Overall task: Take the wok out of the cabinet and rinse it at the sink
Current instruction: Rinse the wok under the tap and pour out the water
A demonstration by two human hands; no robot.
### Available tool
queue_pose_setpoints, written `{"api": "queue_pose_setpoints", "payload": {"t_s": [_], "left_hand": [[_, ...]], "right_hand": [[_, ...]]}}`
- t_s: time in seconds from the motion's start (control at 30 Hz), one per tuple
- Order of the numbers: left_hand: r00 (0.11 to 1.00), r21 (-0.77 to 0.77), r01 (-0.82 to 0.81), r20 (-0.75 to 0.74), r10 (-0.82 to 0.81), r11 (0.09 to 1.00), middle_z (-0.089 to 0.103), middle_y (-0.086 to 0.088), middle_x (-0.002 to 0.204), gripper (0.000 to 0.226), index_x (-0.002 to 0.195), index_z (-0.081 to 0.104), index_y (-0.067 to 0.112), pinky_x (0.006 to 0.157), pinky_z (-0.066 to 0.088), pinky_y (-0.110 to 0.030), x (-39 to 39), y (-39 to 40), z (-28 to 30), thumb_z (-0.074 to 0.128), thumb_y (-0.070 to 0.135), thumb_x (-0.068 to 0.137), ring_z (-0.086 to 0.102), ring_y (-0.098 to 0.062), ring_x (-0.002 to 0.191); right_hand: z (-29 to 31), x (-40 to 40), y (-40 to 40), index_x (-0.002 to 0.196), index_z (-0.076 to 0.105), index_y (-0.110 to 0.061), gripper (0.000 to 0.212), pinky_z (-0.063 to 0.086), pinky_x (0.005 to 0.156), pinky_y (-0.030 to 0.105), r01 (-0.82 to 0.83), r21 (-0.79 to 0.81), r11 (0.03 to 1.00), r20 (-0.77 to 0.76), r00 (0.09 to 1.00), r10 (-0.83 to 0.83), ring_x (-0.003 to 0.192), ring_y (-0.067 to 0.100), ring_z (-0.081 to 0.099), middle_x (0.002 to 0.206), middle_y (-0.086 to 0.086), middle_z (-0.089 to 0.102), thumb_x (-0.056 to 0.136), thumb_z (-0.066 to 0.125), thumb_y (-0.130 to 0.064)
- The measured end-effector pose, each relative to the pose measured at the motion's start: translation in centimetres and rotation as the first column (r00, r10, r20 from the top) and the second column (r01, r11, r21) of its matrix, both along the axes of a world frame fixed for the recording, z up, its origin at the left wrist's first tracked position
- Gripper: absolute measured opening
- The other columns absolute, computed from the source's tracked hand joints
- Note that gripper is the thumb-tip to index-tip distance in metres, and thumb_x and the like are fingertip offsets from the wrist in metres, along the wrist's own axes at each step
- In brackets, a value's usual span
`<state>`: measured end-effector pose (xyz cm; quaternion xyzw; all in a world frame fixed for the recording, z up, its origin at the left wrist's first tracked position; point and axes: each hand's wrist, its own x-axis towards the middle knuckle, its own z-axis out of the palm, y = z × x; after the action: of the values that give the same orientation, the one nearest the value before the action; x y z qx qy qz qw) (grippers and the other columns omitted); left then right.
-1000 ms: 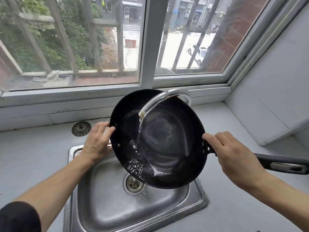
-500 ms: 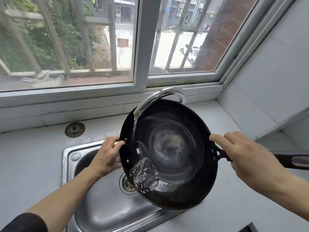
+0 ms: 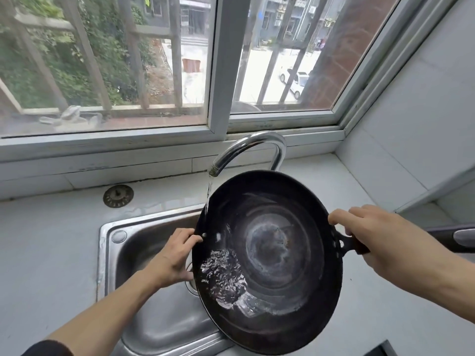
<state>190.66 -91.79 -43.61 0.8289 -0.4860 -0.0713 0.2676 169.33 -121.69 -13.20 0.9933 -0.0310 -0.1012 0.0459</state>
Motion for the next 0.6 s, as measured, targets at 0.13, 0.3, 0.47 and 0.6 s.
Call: {"api": "queue_pose_setpoints", "payload": {"t_s": [0.13,0.3,0.47,0.6], "left_hand": [[1.000,0.054,0.003,0.031,-0.004,0.999,0.047,-0.004,0.127,0.087,0.124,0.051,0.019,0.100,0.038,-0.028,0.9,2.1,0.2,0.076,0.052,0.048,0.042,-0.020,0.114],[0.999,0.113,-0.005,0.040,0.000,0.994,0.048,-0.004,0.125,0.090,0.124,0.050,0.019,0.097,0.036,-0.027,2.8,6.0,2.0,0.076,0.049,0.042,0.046,-0.020,0.112],[0.993,0.144,-0.058,0.106,0.043,0.988,0.048,0.000,0.127,0.085,0.125,0.052,0.022,0.096,0.042,-0.032,3.8,10.6,4.7,0.081,0.054,0.052,0.045,-0.019,0.115],[0.980,0.188,-0.096,0.187,0.061,0.977,0.052,-0.004,0.122,0.081,0.122,0.054,0.018,0.092,0.043,-0.031,4.7,14.3,7.5,0.075,0.057,0.054,0.048,-0.022,0.109]], "right_hand": [[-0.7,0.9,-0.2,0.116,0.037,-0.042,0.061,0.044,0.076,0.025,0.017,0.050,0.999,-0.051,0.999,-0.014,0.092,0.007,0.042,0.093,-0.019,0.046,0.076,0.052,0.001],[-3.0,2.8,-0.4,0.112,0.048,-0.036,0.055,0.040,0.073,0.022,0.027,0.173,0.985,-0.038,0.999,-0.021,0.087,0.005,0.044,0.091,-0.017,0.050,0.074,0.058,0.002],[-5.3,5.2,0.0,0.113,0.044,-0.039,0.060,0.037,0.070,0.017,-0.040,0.260,0.965,-0.011,0.999,0.044,0.085,0.005,0.045,0.091,-0.019,0.049,0.072,0.062,0.000],[-7.5,7.2,0.9,0.127,0.036,-0.046,0.077,0.043,0.082,0.026,-0.111,0.328,0.938,0.007,0.993,0.115,0.092,0.009,0.046,0.098,-0.014,0.050,0.072,0.066,-0.002]]}}
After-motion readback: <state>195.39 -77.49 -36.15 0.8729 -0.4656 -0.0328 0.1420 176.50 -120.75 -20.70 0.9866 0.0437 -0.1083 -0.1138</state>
